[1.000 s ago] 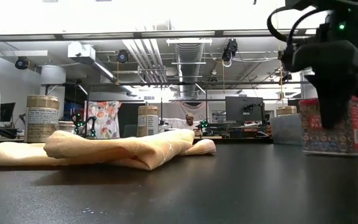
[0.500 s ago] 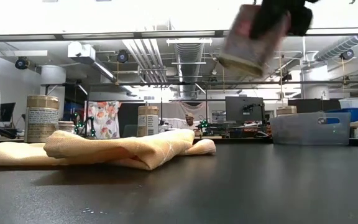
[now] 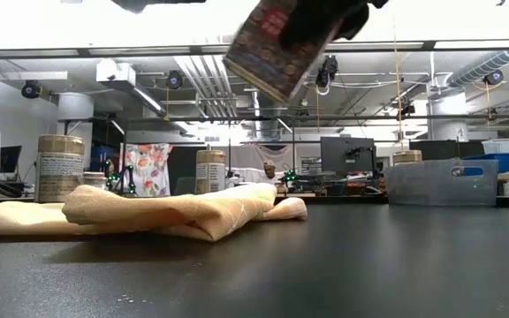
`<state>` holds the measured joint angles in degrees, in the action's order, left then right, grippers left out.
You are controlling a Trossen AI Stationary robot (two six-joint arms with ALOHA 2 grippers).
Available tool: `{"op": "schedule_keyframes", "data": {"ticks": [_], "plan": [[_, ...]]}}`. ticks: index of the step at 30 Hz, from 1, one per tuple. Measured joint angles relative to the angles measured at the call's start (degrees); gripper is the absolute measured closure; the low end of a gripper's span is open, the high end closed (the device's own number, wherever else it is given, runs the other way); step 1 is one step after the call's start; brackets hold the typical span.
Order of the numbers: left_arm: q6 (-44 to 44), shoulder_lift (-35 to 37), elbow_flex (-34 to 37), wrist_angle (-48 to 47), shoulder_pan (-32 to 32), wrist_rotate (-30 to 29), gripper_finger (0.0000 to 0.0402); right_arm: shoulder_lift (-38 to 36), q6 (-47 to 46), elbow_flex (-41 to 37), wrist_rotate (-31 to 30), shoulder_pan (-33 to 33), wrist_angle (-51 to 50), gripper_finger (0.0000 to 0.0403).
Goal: Sort spices by type
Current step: Put the red spice can into the transparent bin
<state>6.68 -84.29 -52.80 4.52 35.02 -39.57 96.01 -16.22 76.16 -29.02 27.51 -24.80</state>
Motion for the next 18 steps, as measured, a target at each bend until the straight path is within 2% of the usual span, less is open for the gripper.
{"op": "schedule_keyframes", "data": {"ticks": [6,12,18], "plan": [[-0.30,-1.44,0.07,-0.22,-1.97,6.15,0.0127,3.58,4.01,5.53,-0.15,-0.04,-0.67,0.0204],[-1.37,-3.75,0.11,-0.46,-2.70,6.11,0.0105,3.52,5.02,7.76,-0.43,-0.02,-1.51,0.0204],[-1.55,-5.54,0.12,-0.18,-4.67,6.20,0.0102,3.43,5.85,8.66,-0.87,-0.04,-1.33,0.0204]]}}
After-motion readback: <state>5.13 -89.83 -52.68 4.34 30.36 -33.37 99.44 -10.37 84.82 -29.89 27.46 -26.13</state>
